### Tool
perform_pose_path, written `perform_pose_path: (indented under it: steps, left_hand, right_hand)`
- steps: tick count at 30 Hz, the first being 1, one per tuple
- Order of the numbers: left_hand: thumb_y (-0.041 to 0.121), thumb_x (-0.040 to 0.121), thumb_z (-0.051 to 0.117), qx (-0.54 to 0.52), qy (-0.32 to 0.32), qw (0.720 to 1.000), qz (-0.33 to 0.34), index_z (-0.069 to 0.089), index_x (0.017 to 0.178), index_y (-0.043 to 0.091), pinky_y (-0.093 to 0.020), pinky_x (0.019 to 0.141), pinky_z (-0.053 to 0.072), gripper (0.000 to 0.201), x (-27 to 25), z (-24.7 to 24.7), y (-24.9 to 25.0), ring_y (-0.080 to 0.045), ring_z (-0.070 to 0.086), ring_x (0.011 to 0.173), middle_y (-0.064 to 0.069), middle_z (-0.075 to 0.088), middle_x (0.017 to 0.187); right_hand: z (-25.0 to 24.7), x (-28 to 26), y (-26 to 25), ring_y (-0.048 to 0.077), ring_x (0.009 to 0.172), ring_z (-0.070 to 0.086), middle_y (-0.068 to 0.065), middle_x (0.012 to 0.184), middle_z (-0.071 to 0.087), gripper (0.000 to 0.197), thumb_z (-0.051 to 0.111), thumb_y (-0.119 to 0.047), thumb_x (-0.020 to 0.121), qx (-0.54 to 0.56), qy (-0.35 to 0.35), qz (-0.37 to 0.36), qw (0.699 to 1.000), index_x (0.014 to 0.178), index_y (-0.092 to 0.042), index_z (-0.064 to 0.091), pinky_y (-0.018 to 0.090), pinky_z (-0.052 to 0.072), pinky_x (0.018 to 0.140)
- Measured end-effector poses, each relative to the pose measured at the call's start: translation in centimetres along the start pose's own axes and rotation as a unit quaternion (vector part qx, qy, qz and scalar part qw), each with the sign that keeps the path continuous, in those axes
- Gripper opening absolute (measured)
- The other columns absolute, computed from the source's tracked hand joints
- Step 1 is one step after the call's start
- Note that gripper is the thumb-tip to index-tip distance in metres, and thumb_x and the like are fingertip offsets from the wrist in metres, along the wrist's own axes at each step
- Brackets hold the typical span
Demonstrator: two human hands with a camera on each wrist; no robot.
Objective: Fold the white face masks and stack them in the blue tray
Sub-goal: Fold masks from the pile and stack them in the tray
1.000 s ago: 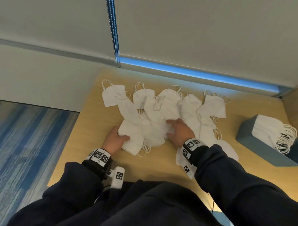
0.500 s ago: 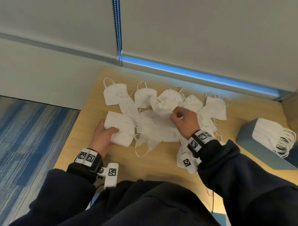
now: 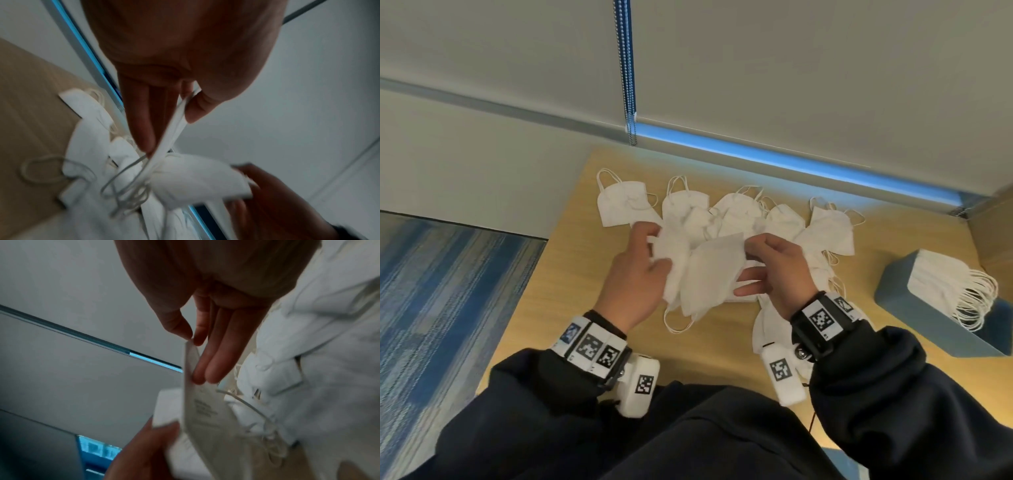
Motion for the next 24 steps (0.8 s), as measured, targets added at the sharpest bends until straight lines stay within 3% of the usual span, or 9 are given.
perform_pose_path:
  steps: [5, 10, 12, 14, 16, 18, 20, 22, 24]
  left_hand:
    - [0.052, 0.1, 0.054, -0.07, -0.104, 0.992, -0.017, 0.038, 0.144, 0.038, -0.042, 0.064, 0.064, 0.049, -1.3, 4.0, 1.7, -0.01, 0.07, 0.086, 0.0, 0.065, 0.104]
    - [0.014, 0.1, 0.06, -0.122, -0.095, 0.987, -0.042, 0.054, 0.137, 0.027, -0.048, 0.092, 0.058, 0.041, -0.4, 2.7, -0.1, -0.019, 0.071, 0.107, 0.002, 0.072, 0.12]
    - [0.004, 0.1, 0.057, -0.186, -0.094, 0.976, -0.068, 0.065, 0.125, 0.022, -0.041, 0.091, 0.058, 0.031, -0.3, 2.4, -0.4, -0.024, 0.069, 0.112, 0.001, 0.075, 0.116]
    - [0.004, 0.101, 0.056, -0.224, -0.082, 0.968, -0.084, 0.068, 0.12, 0.016, -0.04, 0.089, 0.058, 0.026, -0.3, 2.2, -0.3, -0.025, 0.07, 0.112, -0.002, 0.076, 0.114]
    - [0.005, 0.102, 0.055, -0.232, -0.078, 0.966, -0.081, 0.069, 0.12, 0.013, -0.042, 0.092, 0.057, 0.024, -0.2, 2.2, -0.2, -0.025, 0.07, 0.112, -0.004, 0.076, 0.115]
    - [0.007, 0.102, 0.056, -0.225, -0.074, 0.969, -0.071, 0.071, 0.118, 0.012, -0.044, 0.095, 0.056, 0.022, -0.1, 2.4, -0.1, -0.024, 0.071, 0.111, -0.005, 0.076, 0.115]
    - [0.008, 0.102, 0.057, -0.211, -0.071, 0.973, -0.059, 0.071, 0.116, 0.013, -0.044, 0.096, 0.055, 0.02, 0.0, 2.7, -0.1, -0.024, 0.071, 0.11, -0.005, 0.077, 0.113]
    - [0.008, 0.102, 0.058, -0.199, -0.07, 0.976, -0.056, 0.072, 0.115, 0.013, -0.043, 0.095, 0.056, 0.019, 0.0, 3.0, -0.3, -0.024, 0.072, 0.108, -0.005, 0.077, 0.111]
    - [0.008, 0.1, 0.062, -0.186, -0.07, 0.978, -0.065, 0.072, 0.114, 0.015, -0.045, 0.093, 0.057, 0.019, 0.2, 3.2, -0.7, -0.025, 0.073, 0.106, -0.006, 0.078, 0.108]
  right_hand:
    - [3.4, -1.5, 0.1, 0.037, 0.086, 0.077, 0.014, 0.107, 0.076, 0.018, 0.064, -0.002, 0.096, -0.06, -0.111, -0.049, 0.991, 0.113, 0.001, 0.069, 0.043, 0.065, 0.07]
    - [0.7, -0.9, 0.2, 0.019, 0.074, 0.067, 0.007, 0.098, 0.07, 0.035, 0.085, -0.012, 0.081, -0.108, -0.011, -0.118, 0.987, 0.113, -0.015, 0.071, 0.037, 0.056, 0.066]
    - [-0.8, -0.5, 0.1, 0.013, 0.085, 0.062, -0.003, 0.108, 0.068, 0.056, 0.089, -0.031, 0.075, -0.176, 0.018, -0.116, 0.977, 0.125, -0.031, 0.064, 0.031, 0.054, 0.078]
    - [-1.0, -0.3, 0.6, 0.014, 0.108, 0.064, -0.004, 0.126, 0.064, 0.075, 0.088, -0.044, 0.07, -0.183, -0.063, -0.063, 0.979, 0.137, -0.039, 0.055, 0.032, 0.053, 0.095]
    - [-0.3, -0.6, 1.5, 0.024, 0.118, 0.066, 0.009, 0.13, 0.067, 0.076, 0.086, -0.037, 0.072, -0.14, -0.164, -0.006, 0.977, 0.14, -0.034, 0.054, 0.038, 0.054, 0.1]
    - [0.3, -1.2, 1.9, 0.032, 0.109, 0.071, 0.019, 0.12, 0.073, 0.06, 0.083, -0.013, 0.079, -0.109, -0.214, 0.004, 0.971, 0.135, -0.016, 0.062, 0.037, 0.058, 0.091]
    - [0.3, -1.5, 1.9, 0.024, 0.091, 0.075, 0.016, 0.106, 0.077, 0.037, 0.078, 0.002, 0.083, -0.114, -0.217, -0.005, 0.97, 0.118, -0.006, 0.072, 0.028, 0.059, 0.078]
    - [-0.2, -1.7, 2.0, 0.014, 0.07, 0.071, 0.007, 0.082, 0.078, 0.013, 0.076, -0.001, 0.085, -0.143, -0.214, 0.005, 0.966, 0.092, -0.011, 0.08, 0.022, 0.054, 0.068]
    - [-1.3, -1.8, 2.3, 0.016, 0.065, 0.066, 0.008, 0.073, 0.074, 0.013, 0.074, -0.007, 0.089, -0.155, -0.198, 0.023, 0.967, 0.078, -0.009, 0.08, 0.025, 0.053, 0.069]
Point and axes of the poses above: each hand's wrist, its own x-axis towards the middle knuckle, its own z-axis out of the palm, y = z × x, the point moved 5 cm from there along x, towards the middle knuckle
